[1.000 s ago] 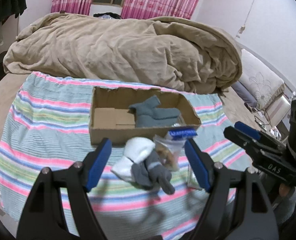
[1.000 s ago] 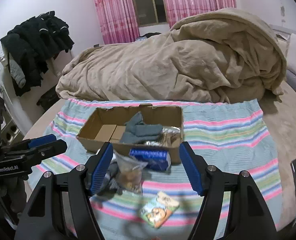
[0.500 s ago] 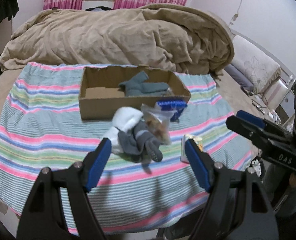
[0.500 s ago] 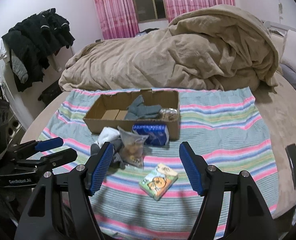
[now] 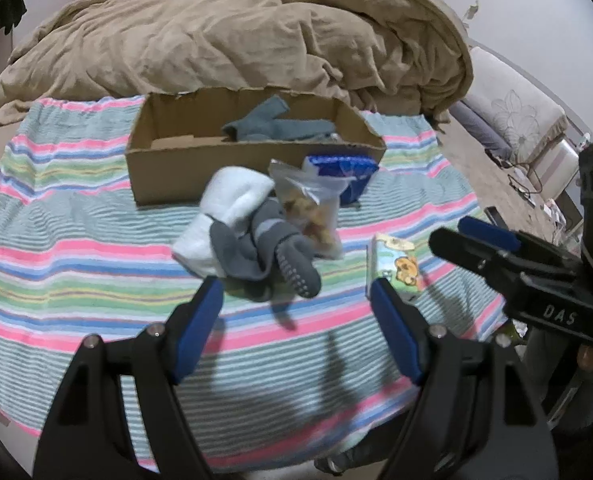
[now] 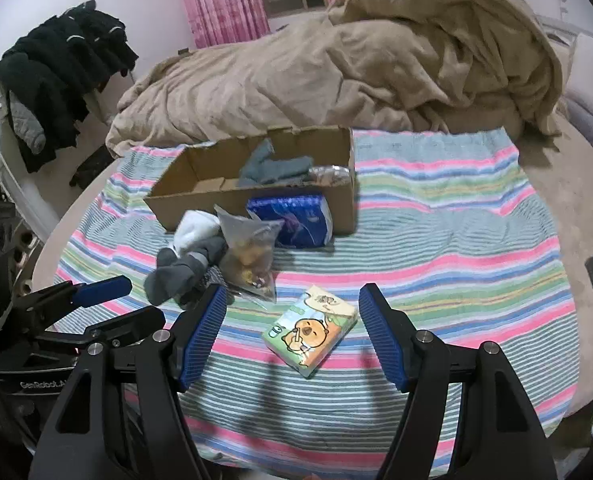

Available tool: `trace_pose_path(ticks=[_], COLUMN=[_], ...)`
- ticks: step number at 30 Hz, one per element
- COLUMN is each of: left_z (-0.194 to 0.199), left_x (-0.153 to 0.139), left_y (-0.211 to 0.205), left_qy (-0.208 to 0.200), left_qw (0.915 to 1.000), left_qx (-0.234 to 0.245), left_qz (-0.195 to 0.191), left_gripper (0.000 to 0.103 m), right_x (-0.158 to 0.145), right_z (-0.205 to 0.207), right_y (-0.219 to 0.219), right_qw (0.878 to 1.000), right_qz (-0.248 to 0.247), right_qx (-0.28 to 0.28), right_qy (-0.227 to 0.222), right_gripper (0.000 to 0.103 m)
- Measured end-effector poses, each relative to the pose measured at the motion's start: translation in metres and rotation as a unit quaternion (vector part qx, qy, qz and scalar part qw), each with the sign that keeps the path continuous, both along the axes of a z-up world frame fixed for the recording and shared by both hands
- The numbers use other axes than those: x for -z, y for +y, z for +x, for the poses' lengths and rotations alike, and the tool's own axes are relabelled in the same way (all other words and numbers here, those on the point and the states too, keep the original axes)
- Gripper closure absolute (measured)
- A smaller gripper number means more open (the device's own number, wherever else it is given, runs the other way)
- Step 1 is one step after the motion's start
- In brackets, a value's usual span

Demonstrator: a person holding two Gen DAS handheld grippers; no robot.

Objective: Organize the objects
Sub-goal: 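Grasp the grey sock with the left tool while the right tool grasps the cartoon tissue pack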

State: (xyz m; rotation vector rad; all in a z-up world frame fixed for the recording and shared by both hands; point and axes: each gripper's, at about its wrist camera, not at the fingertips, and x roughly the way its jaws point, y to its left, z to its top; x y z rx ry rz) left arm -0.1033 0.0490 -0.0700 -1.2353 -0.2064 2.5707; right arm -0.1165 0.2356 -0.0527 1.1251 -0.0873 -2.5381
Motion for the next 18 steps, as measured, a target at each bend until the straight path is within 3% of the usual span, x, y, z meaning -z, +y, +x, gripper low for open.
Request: trace_pose_path(ticks=[12, 18], left_z=[-0.025, -0.041], left_x=[0.02, 0.033], left_y=[0.007, 0.008], left_qy=[0.014, 0.002], left_qw=[0.9999, 1.0], left_qx=[0.003, 0.001], left_qz=[-0.008, 0.0], left_gripper=[0.03, 0.052], right_x=[0.035, 0.053], right_z=[-0.022, -0.03], right_y=[0.005, 0.006], right_qw=[0.999, 0.996], right_qz=[-0.009, -0.019], right_qx=[0.006, 0.008], right_qy=[-0.052, -0.086], right_gripper=[0.031, 0.031])
